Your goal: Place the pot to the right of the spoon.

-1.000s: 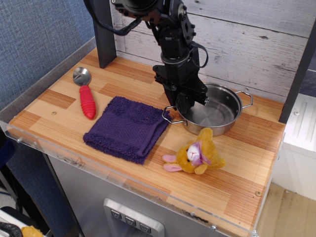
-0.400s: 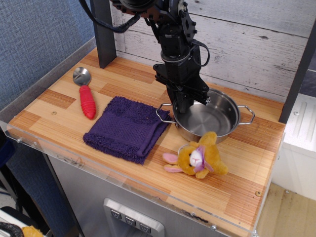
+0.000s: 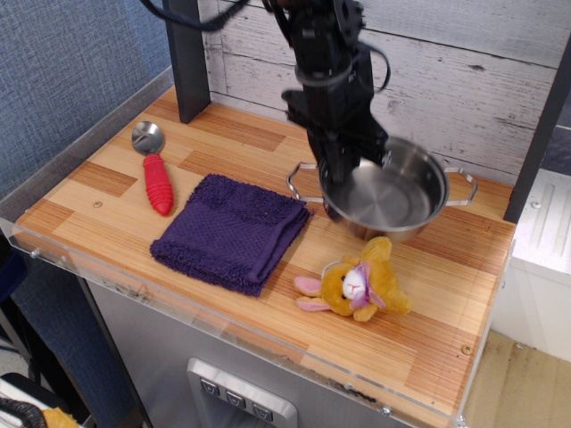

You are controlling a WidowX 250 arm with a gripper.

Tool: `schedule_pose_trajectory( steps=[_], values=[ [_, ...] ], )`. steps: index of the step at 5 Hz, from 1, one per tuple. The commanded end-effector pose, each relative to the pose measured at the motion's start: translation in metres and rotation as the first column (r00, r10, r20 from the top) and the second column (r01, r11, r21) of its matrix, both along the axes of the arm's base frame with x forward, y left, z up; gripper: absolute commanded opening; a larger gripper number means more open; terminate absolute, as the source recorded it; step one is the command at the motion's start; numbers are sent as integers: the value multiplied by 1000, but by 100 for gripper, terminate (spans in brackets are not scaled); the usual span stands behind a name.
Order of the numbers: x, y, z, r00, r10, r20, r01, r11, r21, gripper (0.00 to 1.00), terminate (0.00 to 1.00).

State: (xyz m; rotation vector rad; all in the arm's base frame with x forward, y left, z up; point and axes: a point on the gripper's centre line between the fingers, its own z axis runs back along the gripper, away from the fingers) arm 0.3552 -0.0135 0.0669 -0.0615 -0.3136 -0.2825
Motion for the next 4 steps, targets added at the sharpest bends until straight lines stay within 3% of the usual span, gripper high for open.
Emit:
schedule_pose_trajectory(
  steps=[1, 4],
  values=[
    [-19, 12, 55, 994, 11, 109, -9, 1000, -19, 0, 0],
    [-33, 93, 74, 977, 166, 136, -166, 986, -15, 0, 0]
  ],
)
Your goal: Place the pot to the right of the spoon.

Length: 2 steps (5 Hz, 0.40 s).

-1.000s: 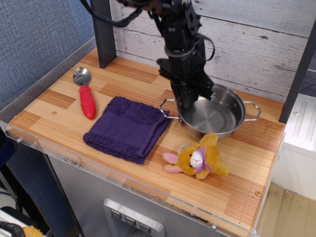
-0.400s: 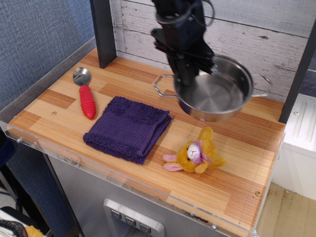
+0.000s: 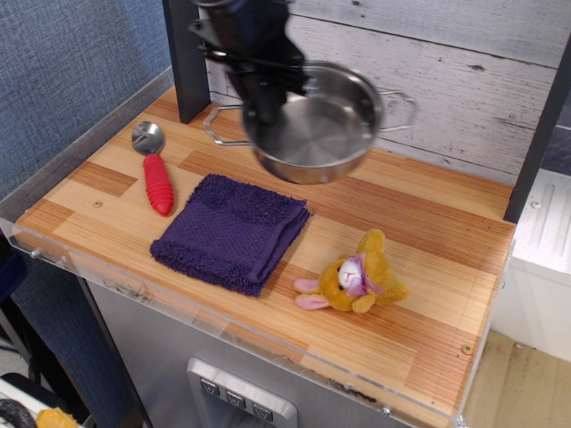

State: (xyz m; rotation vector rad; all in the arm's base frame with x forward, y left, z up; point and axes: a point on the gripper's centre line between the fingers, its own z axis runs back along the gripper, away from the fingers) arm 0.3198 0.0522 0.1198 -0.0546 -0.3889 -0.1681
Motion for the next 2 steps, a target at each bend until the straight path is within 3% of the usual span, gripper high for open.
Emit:
schedule_pose_trajectory(
  steps=[1, 2],
  values=[
    [8, 50, 14, 993, 104, 52, -105, 994, 18, 0, 0],
    [19, 75, 3, 987, 156, 32, -158, 987, 31, 0, 0]
  ],
)
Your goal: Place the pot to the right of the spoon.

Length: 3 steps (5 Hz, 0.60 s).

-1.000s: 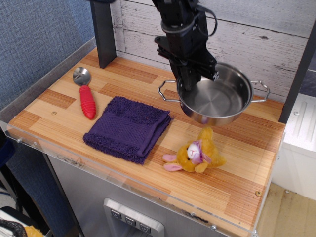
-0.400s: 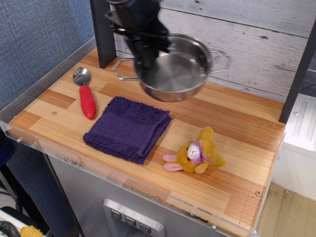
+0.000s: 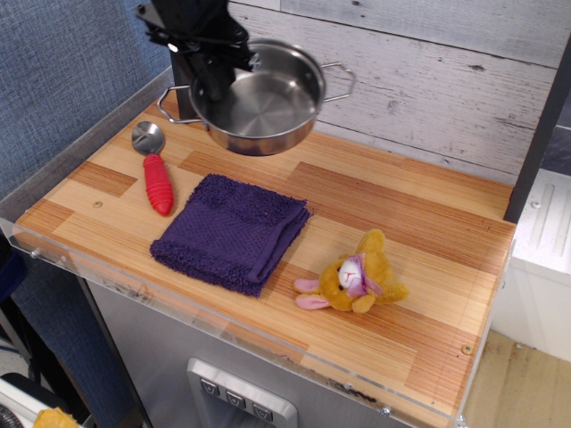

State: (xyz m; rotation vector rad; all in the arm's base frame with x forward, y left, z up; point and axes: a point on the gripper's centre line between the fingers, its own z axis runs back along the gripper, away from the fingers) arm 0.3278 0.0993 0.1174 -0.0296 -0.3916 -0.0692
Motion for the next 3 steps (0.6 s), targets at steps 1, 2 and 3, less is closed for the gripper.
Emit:
schedule_pose_trajectory(
  steps=[1, 2, 3],
  values=[
    [23, 49, -8, 996, 89, 11, -90, 995, 37, 0, 0],
    [34, 65, -16, 994, 112, 1, -112, 993, 45, 0, 0],
    [40, 75, -28, 993, 116, -15, -115, 992, 41, 0, 0]
  ],
)
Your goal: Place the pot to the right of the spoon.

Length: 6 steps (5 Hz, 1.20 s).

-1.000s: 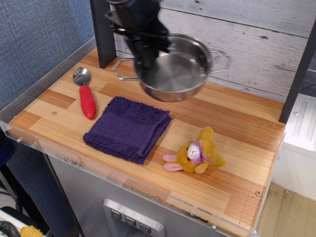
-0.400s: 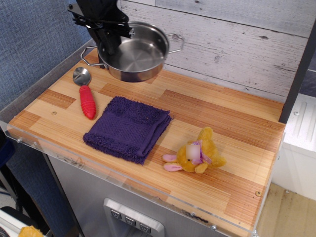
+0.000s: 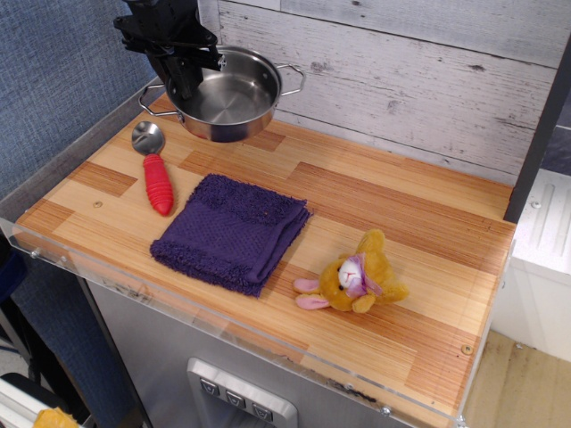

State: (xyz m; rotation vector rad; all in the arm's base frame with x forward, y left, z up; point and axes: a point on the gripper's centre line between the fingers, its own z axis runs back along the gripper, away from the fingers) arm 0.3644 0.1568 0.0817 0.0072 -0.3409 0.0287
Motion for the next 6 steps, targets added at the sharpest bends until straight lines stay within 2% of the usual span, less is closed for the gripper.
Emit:
schedule_pose_trajectory(
  steps=[1, 3, 5, 6],
  values=[
    [1, 14, -6, 1000, 5, 2, -5, 1000, 15, 0, 0],
    [-9, 14, -29, 999, -5, -54, 6, 1000, 18, 0, 0],
    [-7, 16, -38, 998, 6, -65, -5, 1000, 16, 0, 0],
    [-13, 17, -44, 997, 25, -77, -24, 1000, 15, 0, 0]
  ],
)
